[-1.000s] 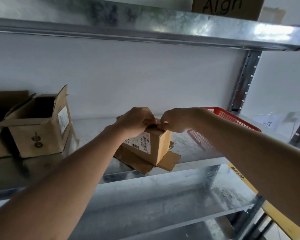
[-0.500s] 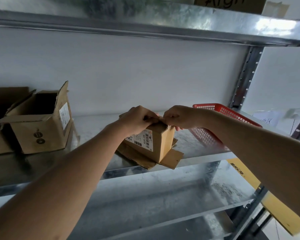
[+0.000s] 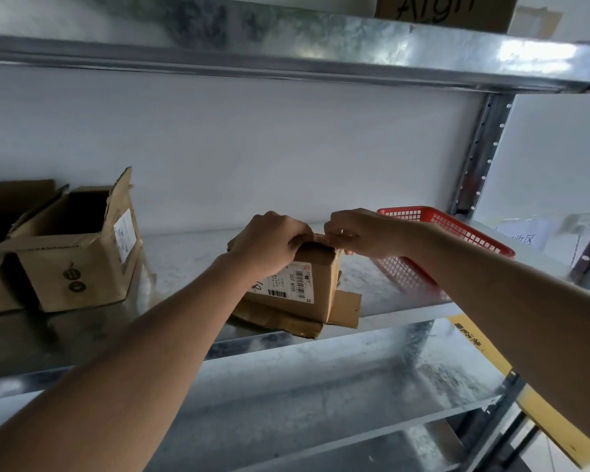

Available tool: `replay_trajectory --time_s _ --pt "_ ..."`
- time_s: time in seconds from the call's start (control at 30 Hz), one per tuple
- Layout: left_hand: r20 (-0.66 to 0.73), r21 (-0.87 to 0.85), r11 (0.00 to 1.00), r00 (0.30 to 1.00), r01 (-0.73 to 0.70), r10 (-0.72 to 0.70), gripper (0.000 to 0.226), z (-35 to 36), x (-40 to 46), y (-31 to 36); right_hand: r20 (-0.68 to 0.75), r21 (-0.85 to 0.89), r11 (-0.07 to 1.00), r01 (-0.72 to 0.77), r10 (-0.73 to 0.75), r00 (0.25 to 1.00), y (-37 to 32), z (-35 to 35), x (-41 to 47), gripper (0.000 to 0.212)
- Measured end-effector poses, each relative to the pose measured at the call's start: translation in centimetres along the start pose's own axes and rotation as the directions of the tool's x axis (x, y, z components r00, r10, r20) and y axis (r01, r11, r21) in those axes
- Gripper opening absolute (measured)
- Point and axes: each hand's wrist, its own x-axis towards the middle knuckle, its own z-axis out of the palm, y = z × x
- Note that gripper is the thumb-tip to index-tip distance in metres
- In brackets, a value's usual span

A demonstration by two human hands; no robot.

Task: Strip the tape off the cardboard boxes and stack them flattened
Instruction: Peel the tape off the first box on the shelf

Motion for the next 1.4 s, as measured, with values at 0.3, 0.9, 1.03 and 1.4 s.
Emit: replay_trajectory --time_s 0.3,0.9,1.03,1.4 --pt "-0.001 0.088 0.995 0.999 0.054 -0.054 0.025 -0.6 0.8 1.3 -0.197 0.06 0.998 0.011 0.001 0.98 -0.7 0.6 -1.1 0.017" --pt "0.022 -0.012 0.996 0.996 0.083 -0.083 0.022 0.0 1.1 0.2 -0.256 -0.021 0.997 -0.077 0.069 0.964 -1.1 0.9 -1.2 0.019" --pt "0.132 -0.143 0.985 0.988 0.099 -0.08 0.022 -0.7 0.5 -1.3 -0.267 -0.034 0.992 -0.122 0.108 0.958 -1.2 1.2 -1.2 0.031" --pt "0.322 -0.434 0.862 0.939 0.262 -0.124 0.047 -0.8 -2.4 -4.3 -0.294 0.031 0.999 -0.021 0.03 0.955 -2.3 1.3 -0.9 0.027"
